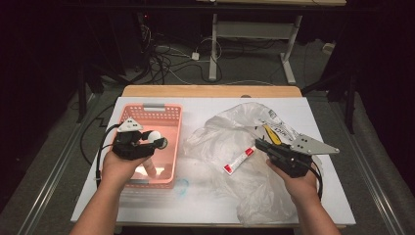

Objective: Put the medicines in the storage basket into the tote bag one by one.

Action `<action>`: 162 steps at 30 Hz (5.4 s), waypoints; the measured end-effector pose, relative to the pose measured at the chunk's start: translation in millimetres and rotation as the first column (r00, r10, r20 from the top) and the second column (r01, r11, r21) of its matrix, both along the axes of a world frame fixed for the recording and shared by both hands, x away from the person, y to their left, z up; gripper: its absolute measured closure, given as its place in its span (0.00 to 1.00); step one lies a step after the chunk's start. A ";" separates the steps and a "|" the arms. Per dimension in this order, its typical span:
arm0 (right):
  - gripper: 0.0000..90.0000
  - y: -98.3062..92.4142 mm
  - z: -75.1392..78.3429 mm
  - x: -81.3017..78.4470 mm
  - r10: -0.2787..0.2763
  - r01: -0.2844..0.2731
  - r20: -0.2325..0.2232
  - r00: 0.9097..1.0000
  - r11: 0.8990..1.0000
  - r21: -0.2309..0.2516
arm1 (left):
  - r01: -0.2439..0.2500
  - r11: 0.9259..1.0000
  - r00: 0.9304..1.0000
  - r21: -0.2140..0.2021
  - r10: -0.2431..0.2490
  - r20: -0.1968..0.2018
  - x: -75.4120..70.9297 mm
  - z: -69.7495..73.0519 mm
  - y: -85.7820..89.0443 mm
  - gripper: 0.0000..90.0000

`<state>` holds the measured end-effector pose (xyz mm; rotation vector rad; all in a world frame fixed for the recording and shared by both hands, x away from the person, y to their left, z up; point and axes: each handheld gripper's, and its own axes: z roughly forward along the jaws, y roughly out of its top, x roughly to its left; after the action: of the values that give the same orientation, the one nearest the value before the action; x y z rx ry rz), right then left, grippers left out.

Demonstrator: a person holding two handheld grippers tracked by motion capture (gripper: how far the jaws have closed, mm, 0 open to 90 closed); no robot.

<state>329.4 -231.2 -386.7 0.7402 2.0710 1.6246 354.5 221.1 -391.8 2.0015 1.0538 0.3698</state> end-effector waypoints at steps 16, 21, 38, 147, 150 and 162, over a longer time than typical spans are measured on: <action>1.00 1.8 0.2 -1.7 0.002 -0.002 0.002 1.000 1.000 -0.009 | 0.011 0.995 0.995 -0.097 -0.001 0.102 -41.5 -2.3 -2.3 0.54; 1.00 1.8 0.1 -1.8 0.001 -0.001 0.000 1.000 1.000 -0.007 | 0.032 0.993 0.992 -0.111 -0.018 0.125 -52.7 3.5 -5.2 0.54; 1.00 2.0 -1.4 -0.7 0.010 -0.010 0.004 1.000 1.000 -0.011 | 0.158 0.979 0.982 -0.127 -0.142 0.122 -68.6 3.2 -41.2 0.54; 1.00 -2.8 1.6 0.7 0.003 -0.003 0.011 1.000 1.000 0.016 | 0.344 0.938 0.939 -0.042 -0.343 0.023 3.5 -80.7 -273.4 0.50; 1.00 -3.2 1.7 0.5 0.001 -0.001 0.008 1.000 1.000 0.018 | 0.353 0.934 0.936 -0.053 -0.352 0.016 3.1 -78.5 -271.9 0.44; 1.00 -3.0 1.5 0.7 0.001 -0.001 0.010 1.000 1.000 0.012 | 0.355 0.930 0.935 -0.097 -0.355 0.010 -11.1 -66.4 -243.0 0.17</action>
<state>330.1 -234.2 -385.2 0.7328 2.0569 1.6392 343.4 -21.9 -458.2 2.0543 0.6780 0.1138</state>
